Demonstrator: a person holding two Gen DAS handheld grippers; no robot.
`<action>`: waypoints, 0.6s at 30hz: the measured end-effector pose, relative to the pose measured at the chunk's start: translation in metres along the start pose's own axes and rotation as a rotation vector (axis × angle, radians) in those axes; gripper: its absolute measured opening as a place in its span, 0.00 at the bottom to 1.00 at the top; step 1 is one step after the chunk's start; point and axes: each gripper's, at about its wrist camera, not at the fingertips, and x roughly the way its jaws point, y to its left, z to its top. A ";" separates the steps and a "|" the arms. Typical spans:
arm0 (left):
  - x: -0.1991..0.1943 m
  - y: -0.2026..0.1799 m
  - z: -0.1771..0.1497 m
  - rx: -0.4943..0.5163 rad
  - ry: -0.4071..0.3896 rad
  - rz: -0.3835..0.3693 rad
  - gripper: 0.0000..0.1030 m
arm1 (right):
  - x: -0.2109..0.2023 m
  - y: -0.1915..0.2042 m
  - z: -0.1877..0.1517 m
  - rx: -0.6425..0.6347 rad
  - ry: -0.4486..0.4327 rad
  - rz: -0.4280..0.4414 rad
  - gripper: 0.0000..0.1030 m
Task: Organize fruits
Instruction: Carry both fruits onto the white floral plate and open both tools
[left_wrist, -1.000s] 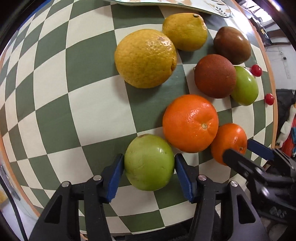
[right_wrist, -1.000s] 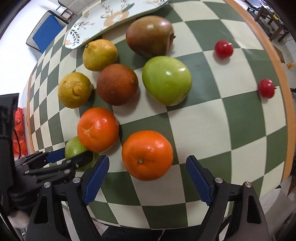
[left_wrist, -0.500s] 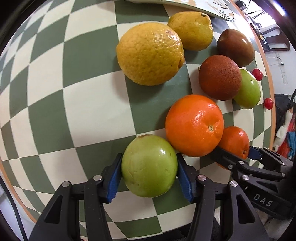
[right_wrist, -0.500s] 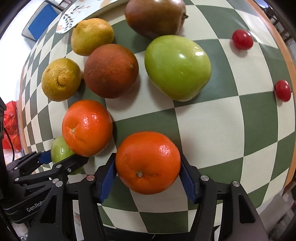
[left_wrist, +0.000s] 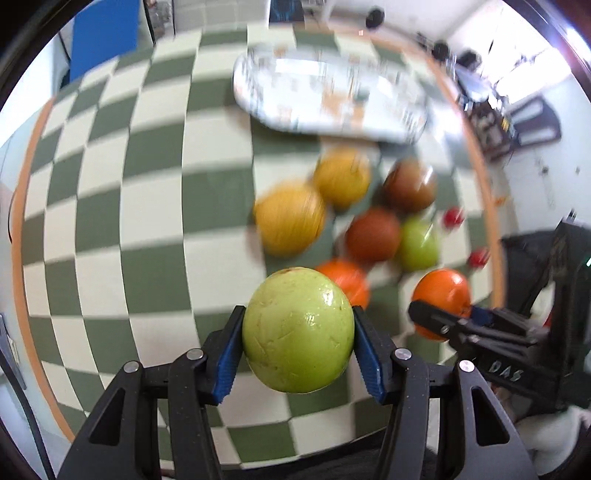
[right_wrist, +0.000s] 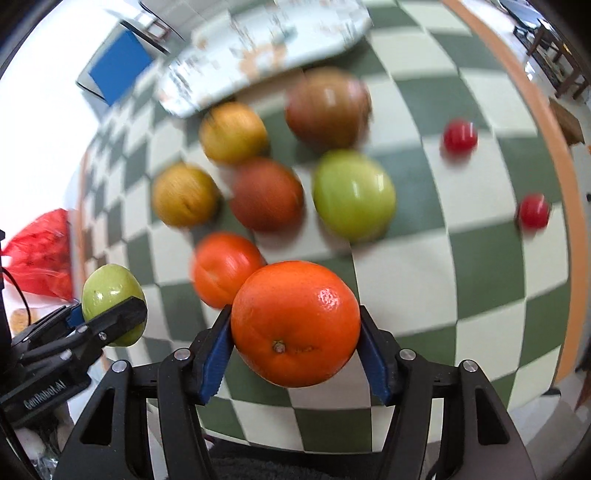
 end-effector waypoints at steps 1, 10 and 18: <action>-0.010 -0.005 0.018 -0.014 -0.022 -0.010 0.51 | -0.010 0.002 0.009 -0.006 -0.021 0.013 0.63; 0.016 -0.012 0.196 -0.192 -0.048 -0.056 0.51 | -0.055 0.009 0.181 -0.082 -0.137 0.029 0.63; 0.106 0.001 0.283 -0.287 0.116 -0.069 0.51 | 0.018 0.019 0.297 -0.183 -0.070 -0.071 0.63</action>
